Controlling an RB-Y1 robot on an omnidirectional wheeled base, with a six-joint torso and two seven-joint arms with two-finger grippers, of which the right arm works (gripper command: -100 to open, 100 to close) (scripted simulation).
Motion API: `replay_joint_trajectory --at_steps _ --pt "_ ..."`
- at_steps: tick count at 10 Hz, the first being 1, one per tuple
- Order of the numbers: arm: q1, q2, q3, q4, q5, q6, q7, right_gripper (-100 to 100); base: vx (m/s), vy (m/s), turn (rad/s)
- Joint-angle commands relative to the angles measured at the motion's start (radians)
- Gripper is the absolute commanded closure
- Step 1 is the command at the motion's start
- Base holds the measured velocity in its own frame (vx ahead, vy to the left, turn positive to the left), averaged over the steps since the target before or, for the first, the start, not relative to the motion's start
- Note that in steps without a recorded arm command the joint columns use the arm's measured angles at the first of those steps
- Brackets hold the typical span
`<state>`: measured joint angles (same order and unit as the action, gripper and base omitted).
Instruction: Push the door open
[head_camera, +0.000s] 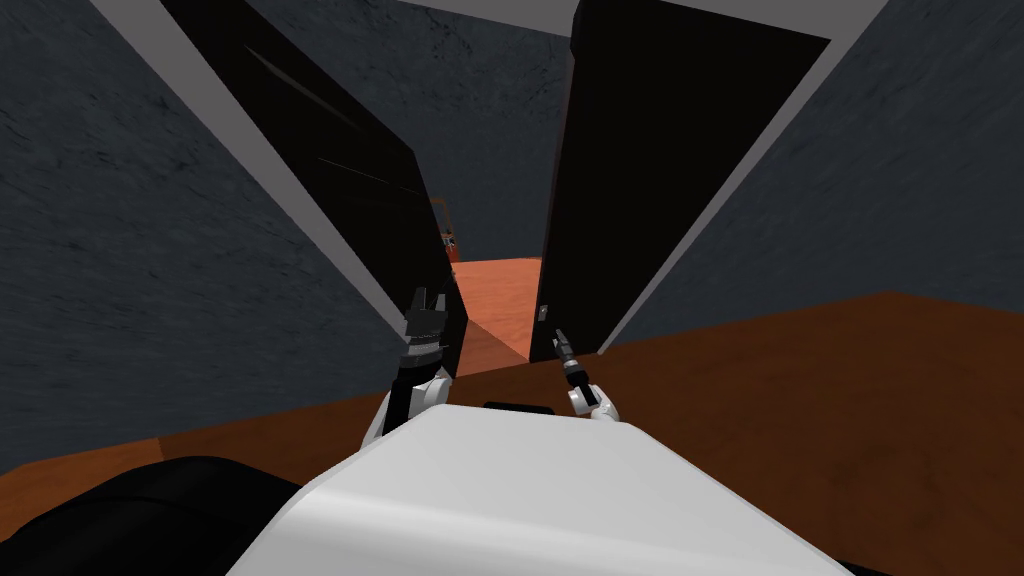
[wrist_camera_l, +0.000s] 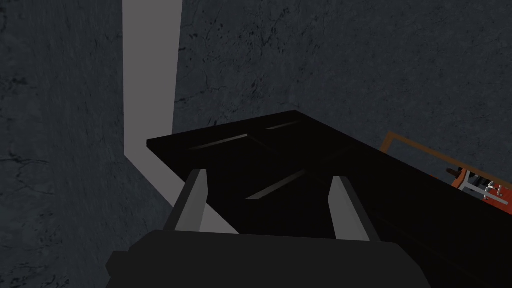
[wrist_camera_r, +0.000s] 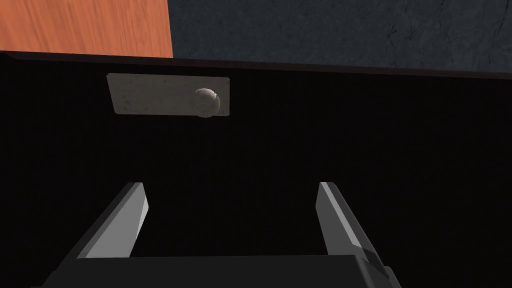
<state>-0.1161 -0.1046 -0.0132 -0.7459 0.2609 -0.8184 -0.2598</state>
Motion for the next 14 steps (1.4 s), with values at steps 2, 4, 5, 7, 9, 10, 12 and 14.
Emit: replay_joint_trajectory --at_steps 2,4,5,7,9,10,12,14 --pt "-0.015 0.001 -0.001 0.05 0.006 -0.01 -0.013 -100 0.092 -0.073 0.021" --pt "-0.033 0.002 -0.003 0.103 0.011 -0.021 -0.024 -100 0.122 -0.043 0.02" --pt "-0.038 0.002 -0.004 0.117 0.013 -0.023 -0.027 -100 0.105 -0.05 0.018" --pt "-0.034 0.002 -0.005 0.11 0.009 -0.023 -0.022 -100 0.081 -0.011 0.017" --pt "-0.035 0.004 -0.008 0.114 0.005 -0.024 -0.015 -100 0.203 0.026 0.032" --pt "-0.035 0.006 -0.01 0.117 0.003 -0.024 -0.011 -100 0.198 0.03 0.023" --pt "-0.036 0.01 -0.014 0.122 -0.002 -0.024 -0.003 -100 0.196 0.029 0.038" --pt "-0.037 0.015 -0.017 0.126 -0.007 -0.025 0.004 -100 0.191 0.041 0.026"
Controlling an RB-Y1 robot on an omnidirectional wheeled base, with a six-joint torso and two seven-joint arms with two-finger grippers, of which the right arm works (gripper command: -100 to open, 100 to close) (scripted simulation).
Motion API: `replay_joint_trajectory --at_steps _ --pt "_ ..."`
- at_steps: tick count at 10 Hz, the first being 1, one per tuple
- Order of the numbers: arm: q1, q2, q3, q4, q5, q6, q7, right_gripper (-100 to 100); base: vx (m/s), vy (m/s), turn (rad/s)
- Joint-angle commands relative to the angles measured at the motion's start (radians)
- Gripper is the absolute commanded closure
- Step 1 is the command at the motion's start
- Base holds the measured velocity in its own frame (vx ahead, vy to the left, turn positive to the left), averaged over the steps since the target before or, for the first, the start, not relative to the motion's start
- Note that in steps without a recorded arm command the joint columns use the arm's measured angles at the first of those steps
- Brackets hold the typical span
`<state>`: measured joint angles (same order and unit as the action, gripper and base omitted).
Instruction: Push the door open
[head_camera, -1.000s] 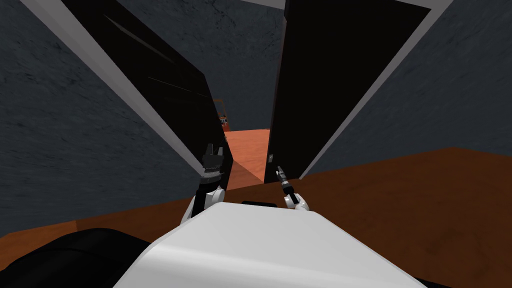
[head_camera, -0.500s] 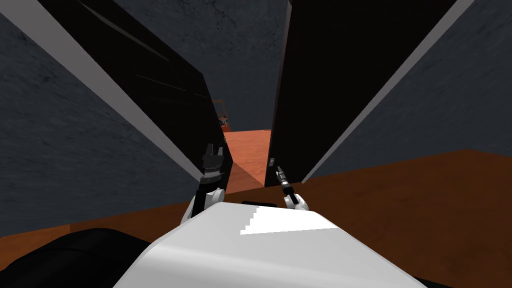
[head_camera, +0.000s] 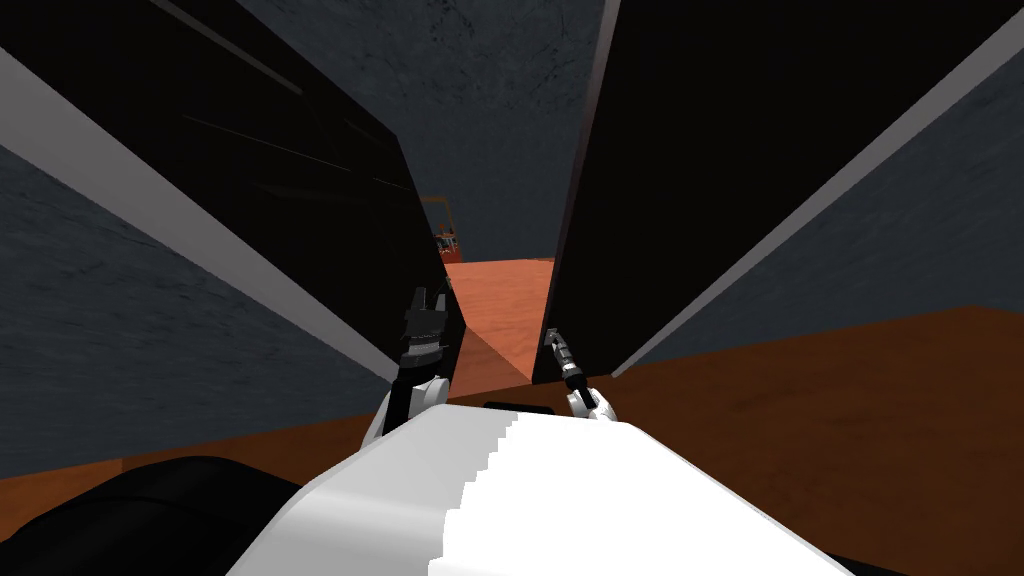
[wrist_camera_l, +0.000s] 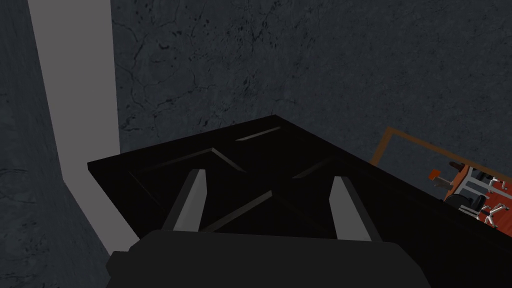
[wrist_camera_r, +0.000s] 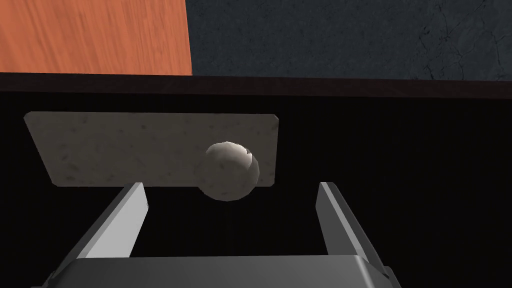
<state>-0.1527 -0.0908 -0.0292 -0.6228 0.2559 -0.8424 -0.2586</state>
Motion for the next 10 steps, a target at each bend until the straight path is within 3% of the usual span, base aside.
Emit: replay_joint_trajectory --at_steps 1,3,4,10 --pt "-0.001 0.004 -0.003 0.005 -0.003 -0.001 0.006 -100 0.179 0.041 0.028" --pt "-0.003 0.005 -0.003 0.009 -0.004 -0.003 0.007 -100 0.13 0.006 0.009" --pt "-0.003 0.005 -0.003 0.009 -0.004 -0.003 0.007 100 -0.017 0.004 0.003" --pt "-0.002 0.002 -0.013 0.011 -0.01 0.001 0.013 100 0.007 0.005 -0.004"
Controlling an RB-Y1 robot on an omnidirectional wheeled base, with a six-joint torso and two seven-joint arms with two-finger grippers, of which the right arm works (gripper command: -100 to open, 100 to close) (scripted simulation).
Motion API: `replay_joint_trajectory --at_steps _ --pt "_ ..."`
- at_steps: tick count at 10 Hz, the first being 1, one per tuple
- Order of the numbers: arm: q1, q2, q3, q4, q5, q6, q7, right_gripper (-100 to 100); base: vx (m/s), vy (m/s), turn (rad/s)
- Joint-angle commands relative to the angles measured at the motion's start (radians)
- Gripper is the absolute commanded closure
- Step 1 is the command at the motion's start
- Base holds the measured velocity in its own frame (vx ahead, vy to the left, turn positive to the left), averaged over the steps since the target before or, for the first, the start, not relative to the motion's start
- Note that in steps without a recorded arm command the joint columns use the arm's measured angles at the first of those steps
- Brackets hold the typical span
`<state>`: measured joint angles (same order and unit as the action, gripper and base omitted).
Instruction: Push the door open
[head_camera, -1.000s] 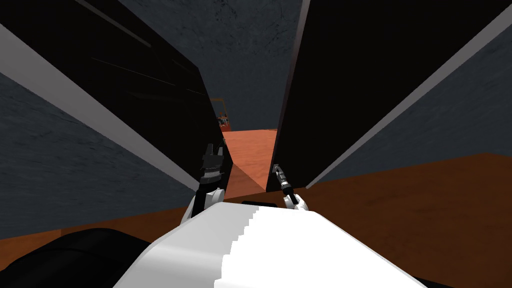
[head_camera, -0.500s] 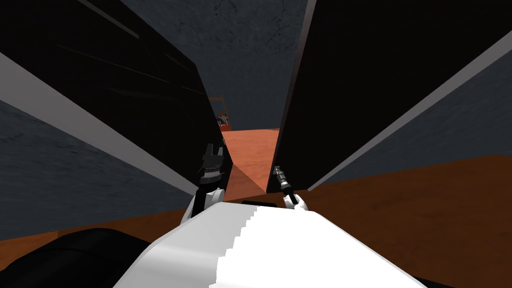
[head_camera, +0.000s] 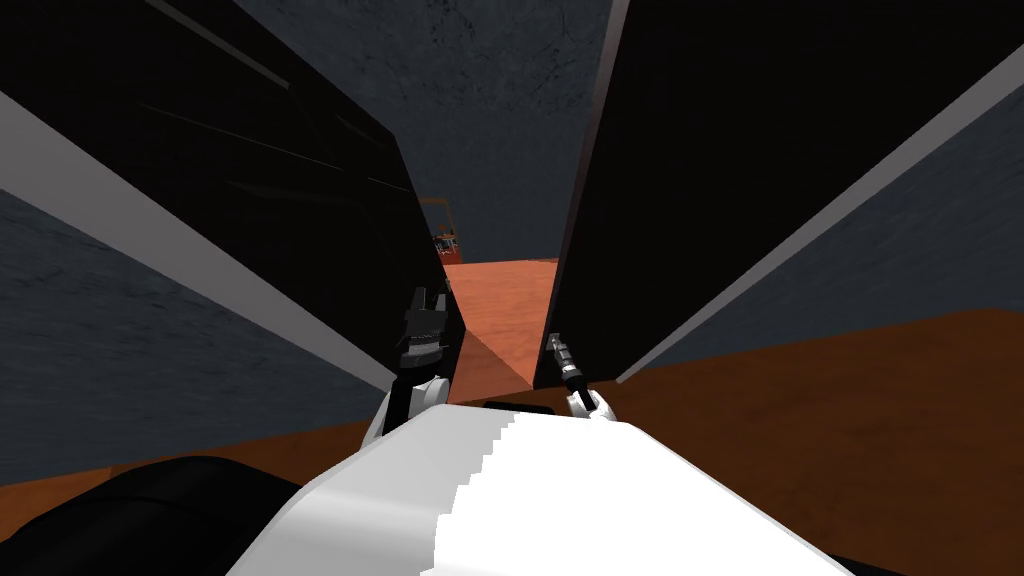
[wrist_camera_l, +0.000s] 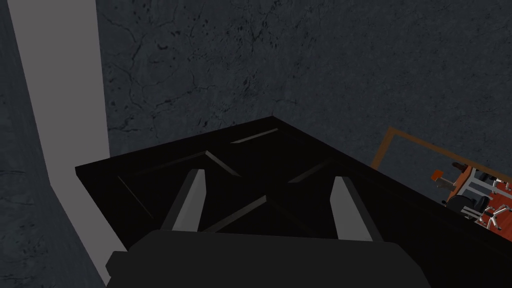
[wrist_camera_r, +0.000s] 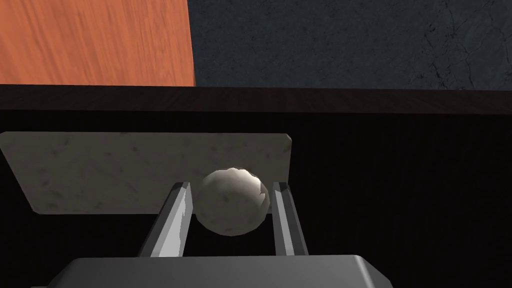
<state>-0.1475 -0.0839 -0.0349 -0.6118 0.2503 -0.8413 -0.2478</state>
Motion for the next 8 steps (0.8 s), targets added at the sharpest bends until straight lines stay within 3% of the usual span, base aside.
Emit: replay_joint_trajectory --at_steps 1,8 --pt "-0.007 -0.006 -0.012 0.0 -0.008 0.0 0.005 100 0.165 0.06 -0.036" --pt "-0.007 -0.015 -0.076 0.004 -0.052 0.009 0.04 100 0.195 0.071 -0.041"
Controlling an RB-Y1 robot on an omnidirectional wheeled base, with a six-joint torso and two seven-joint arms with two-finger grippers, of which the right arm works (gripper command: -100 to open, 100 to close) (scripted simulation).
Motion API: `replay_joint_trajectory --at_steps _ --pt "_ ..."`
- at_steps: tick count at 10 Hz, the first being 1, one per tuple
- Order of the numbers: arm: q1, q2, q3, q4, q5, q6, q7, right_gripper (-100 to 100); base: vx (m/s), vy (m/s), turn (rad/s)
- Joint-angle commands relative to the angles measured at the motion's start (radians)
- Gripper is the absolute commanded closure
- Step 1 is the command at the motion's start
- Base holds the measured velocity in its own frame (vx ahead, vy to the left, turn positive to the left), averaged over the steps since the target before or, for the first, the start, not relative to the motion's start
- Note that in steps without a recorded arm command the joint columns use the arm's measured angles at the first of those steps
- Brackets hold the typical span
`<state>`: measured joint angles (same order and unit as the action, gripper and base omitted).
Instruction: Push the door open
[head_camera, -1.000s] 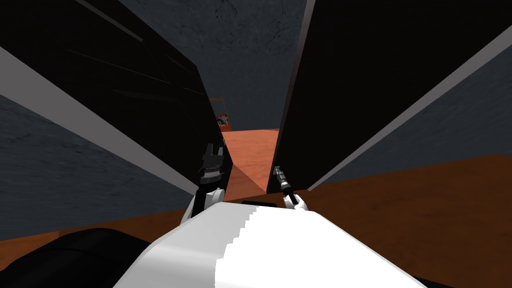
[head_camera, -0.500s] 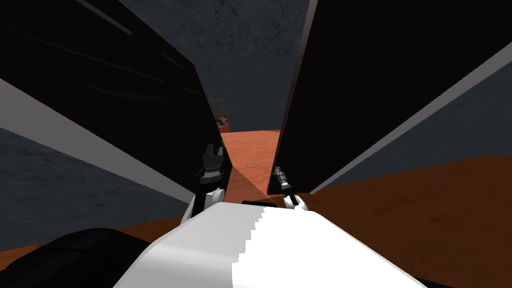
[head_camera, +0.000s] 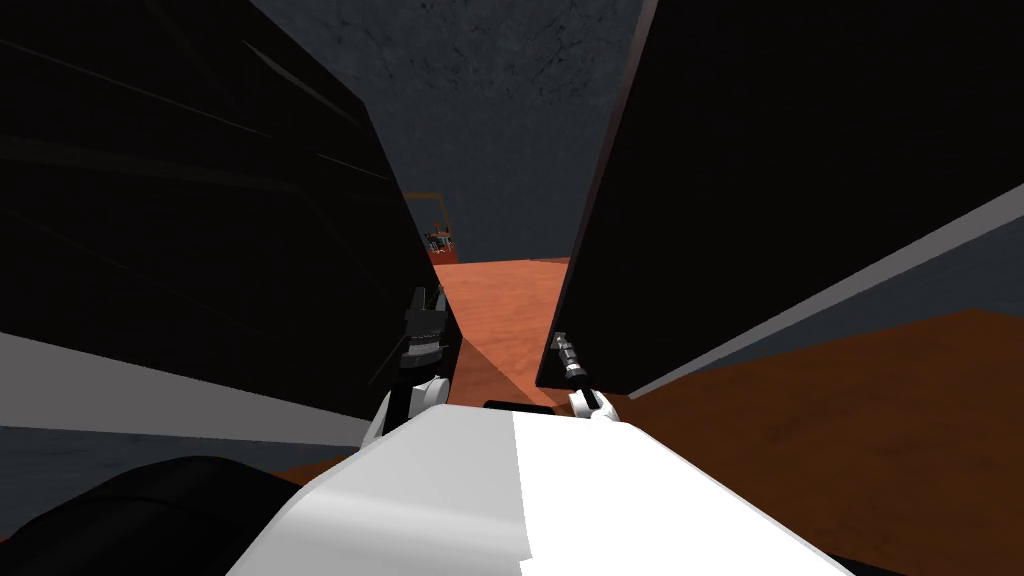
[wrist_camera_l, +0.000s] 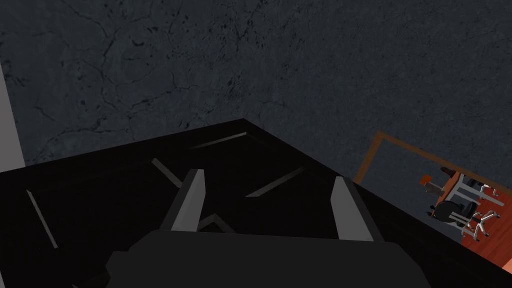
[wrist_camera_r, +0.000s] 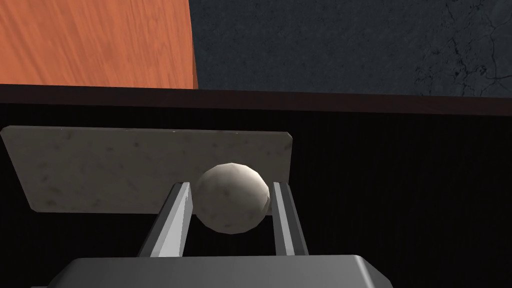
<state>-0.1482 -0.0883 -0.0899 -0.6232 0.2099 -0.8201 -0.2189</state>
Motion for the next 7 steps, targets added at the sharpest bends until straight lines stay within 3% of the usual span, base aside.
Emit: replay_joint_trajectory --at_steps 1,5,6,7 --pt "-0.007 -0.012 -0.032 0.016 -0.019 -0.011 0.017 100 0.197 0.093 -0.069" --pt "-0.007 -0.014 -0.05 0.017 -0.032 -0.008 0.027 100 0.114 0.05 -0.029" --pt "-0.007 -0.015 -0.075 0.019 -0.048 -0.005 0.04 100 0.141 0.098 -0.072" --pt "-0.007 -0.015 -0.075 0.019 -0.048 -0.005 0.04 100 0.146 0.099 -0.064"
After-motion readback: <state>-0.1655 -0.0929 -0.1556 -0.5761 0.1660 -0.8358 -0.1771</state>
